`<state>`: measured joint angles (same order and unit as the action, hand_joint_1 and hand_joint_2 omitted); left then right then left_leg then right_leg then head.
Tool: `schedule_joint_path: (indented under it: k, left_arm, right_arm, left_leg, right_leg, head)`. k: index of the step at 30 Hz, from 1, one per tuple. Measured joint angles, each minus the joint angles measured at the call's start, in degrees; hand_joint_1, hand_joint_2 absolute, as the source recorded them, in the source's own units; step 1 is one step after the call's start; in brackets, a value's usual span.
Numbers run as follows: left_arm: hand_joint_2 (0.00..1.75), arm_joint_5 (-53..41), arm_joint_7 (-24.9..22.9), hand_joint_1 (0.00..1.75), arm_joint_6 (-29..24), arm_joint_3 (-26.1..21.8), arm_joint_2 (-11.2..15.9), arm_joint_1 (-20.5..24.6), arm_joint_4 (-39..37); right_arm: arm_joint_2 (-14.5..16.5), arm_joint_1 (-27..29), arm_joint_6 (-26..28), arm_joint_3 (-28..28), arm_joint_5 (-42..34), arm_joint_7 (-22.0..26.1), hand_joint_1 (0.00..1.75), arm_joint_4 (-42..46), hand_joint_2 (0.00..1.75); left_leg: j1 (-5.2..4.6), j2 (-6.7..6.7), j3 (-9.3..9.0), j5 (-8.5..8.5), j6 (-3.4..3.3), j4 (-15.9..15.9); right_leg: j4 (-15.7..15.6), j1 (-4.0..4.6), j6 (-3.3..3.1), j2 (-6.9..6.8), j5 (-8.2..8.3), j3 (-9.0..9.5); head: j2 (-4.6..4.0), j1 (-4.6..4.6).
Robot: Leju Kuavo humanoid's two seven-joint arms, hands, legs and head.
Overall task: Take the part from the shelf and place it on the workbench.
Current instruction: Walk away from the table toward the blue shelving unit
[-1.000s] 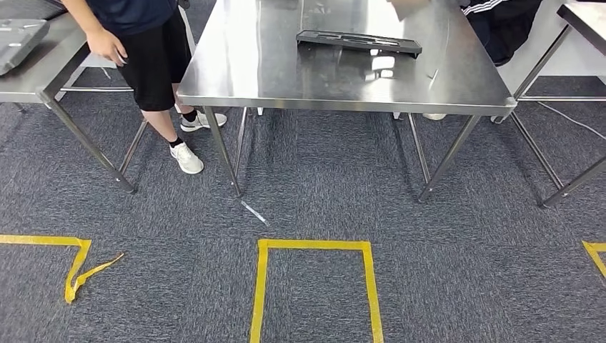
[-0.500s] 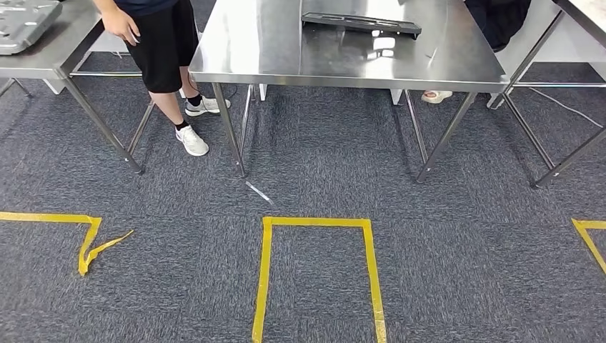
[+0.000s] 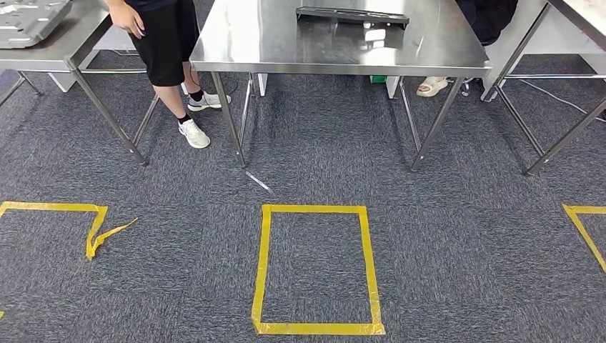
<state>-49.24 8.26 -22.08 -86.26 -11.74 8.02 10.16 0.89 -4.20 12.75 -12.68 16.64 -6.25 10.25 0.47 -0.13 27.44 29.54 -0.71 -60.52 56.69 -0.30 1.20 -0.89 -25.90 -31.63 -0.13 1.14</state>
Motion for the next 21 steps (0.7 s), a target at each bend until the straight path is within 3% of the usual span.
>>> schedule_joint_path:
  k: [2, 4, 6, 8, 9, 10, 11, 13, 14, 16, 17, 19, 21]
  left_arm:
    - [0.0, 0.0, 0.01, 0.0, -0.01, 0.01, -0.02, 0.05, 0.0]
    - [0.0, 0.01, 0.03, 0.0, -0.04, 0.02, -0.04, 0.05, 0.0]
    - [0.0, -0.02, 0.28, 0.0, -0.07, 0.02, -0.04, 0.05, 0.0]
    - [0.0, -0.22, 0.99, 0.0, -0.09, 0.07, -0.07, 0.02, 0.0]
    - [0.0, -0.34, 1.39, 0.0, -0.09, 0.15, -0.08, 0.01, 0.0]
    - [0.0, -0.45, 1.74, 0.0, -0.09, 0.26, -0.09, -0.01, 0.0]
    - [0.0, -0.49, 1.96, 0.0, -0.09, 0.36, -0.09, -0.02, 0.0]
    - [0.0, -0.51, 2.13, 0.0, -0.09, 0.52, -0.14, -0.05, 0.0]
    - [0.0, -0.51, 2.14, 0.0, -0.09, 0.57, -0.18, -0.06, 0.0]
    - [0.0, -0.54, 2.15, 0.0, -0.09, 0.68, -0.28, -0.08, 0.0]
    - [0.0, -0.57, 2.15, 0.0, -0.09, 0.75, -0.33, -0.08, 0.0]
    - [0.0, -0.62, 2.15, 0.0, -0.09, 0.89, -0.34, -0.04, 0.0]
    - [0.0, -0.63, 2.14, 0.0, -0.09, 0.99, -0.33, -0.08, 0.0]
  right_arm:
    - [0.03, -0.1, 0.02, 0.0, 0.01, 0.0, 0.0, 0.0, 0.0]
    - [0.03, -0.1, 0.06, 0.0, -0.03, 0.0, 0.0, -0.04, 0.0]
    - [0.05, 0.03, 0.18, 0.0, -0.17, 0.03, 0.0, -0.08, 0.0]
    - [0.08, 0.14, 0.37, 0.0, -0.42, 0.15, 0.0, -0.09, 0.0]
    - [0.05, 0.19, 0.45, 0.01, -0.58, 0.22, 0.0, -0.09, 0.0]
    - [0.02, 0.24, 0.52, 0.01, -0.76, 0.26, 0.0, -0.09, 0.0]
    - [-0.01, 0.31, 0.57, 0.02, -0.9, 0.28, 0.0, -0.1, 0.0]
    - [-0.02, 0.35, 0.63, 0.04, -1.04, 0.28, 0.0, -0.1, 0.0]
    - [-0.03, 0.28, 0.66, 0.04, -1.05, 0.28, 0.0, -0.1, 0.0]
    - [-0.02, -0.03, 0.72, 0.05, -1.07, 0.28, 0.0, -0.09, 0.0]
    - [-0.02, -0.11, 0.76, 0.07, -1.08, 0.28, 0.0, -0.09, 0.0]
    - [0.05, 0.17, 0.82, 0.09, -1.1, 0.28, 0.0, -0.1, 0.0]
    - [0.05, 0.7, 0.84, 0.13, -1.13, 0.23, 0.0, -0.16, 0.0]
  left_leg:
    - [-0.38, -0.12, -1.63, 1.03, -0.36, 3.34]
    - [-0.33, 0.02, -0.82, 0.62, -1.06, 4.19]
    - [-0.16, 0.19, 0.53, -0.38, -2.19, 4.87]
    - [-0.3, 0.36, 2.2, -1.57, -2.79, 4.88]
    - [-0.36, 0.56, 3.03, -2.19, -2.83, 4.87]
    - [-0.39, 0.86, 3.9, -2.85, -2.82, 4.84]
    - [-0.41, 1.26, 4.68, -3.45, -2.74, 4.8]
    - [-0.42, 2.11, 5.84, -4.45, -2.39, 4.61]
    - [-0.51, 2.59, 6.19, -4.77, -2.15, 4.39]
    - [-0.84, 3.73, 6.59, -5.35, -1.55, 3.87]
    - [-0.97, 4.38, 6.81, -5.62, -1.28, 3.67]
    - [-0.84, 4.95, 7.16, -5.64, -0.73, 3.16]
    - [-0.45, 3.2, 8.15, -2.71, -0.06, 0.09]
  right_leg:
    - [0.39, 0.02, 0.85, -0.08, 0.79, -0.72]
    - [0.98, -0.06, 1.38, -0.05, 0.68, -1.63]
    - [4.28, -0.06, 1.03, 0.14, -2.58, -3.31]
    - [11.07, -0.12, 0.57, 0.34, -7.08, -5.37]
    - [14.39, -0.15, 0.76, 0.4, -8.06, -6.02]
    - [16.7, -0.19, 1.32, 0.44, -7.74, -6.13]
    - [17.34, -0.27, 2.08, 0.44, -6.36, -5.53]
    - [12.89, -0.43, 3.29, -0.29, -3.33, -1.5]
    - [8.43, -0.33, 3.37, -1.17, -3.02, 1.74]
    - [0.52, 0.03, 2.5, -2.5, -4.52, 6.54]
    - [-1.45, 0.19, 1.99, -2.39, -5.26, 7.43]
    - [-2.11, -0.29, 1.0, -1.37, -5.52, 7.07]
    - [-2.09, -0.73, -0.1, -0.68, -4.85, 6.6]
  head:
    - [0.0, -0.04]
    - [0.0, -0.07]
    - [0.0, -0.32]
    - [0.0, -0.51]
    - [0.0, -0.55]
    - [0.0, -0.57]
    - [0.0, -0.61]
    - [0.0, -0.64]
    - [0.0, -0.73]
    - [0.0, -0.86]
    - [0.0, -0.88]
    - [0.0, -0.68]
    - [0.0, -0.49]
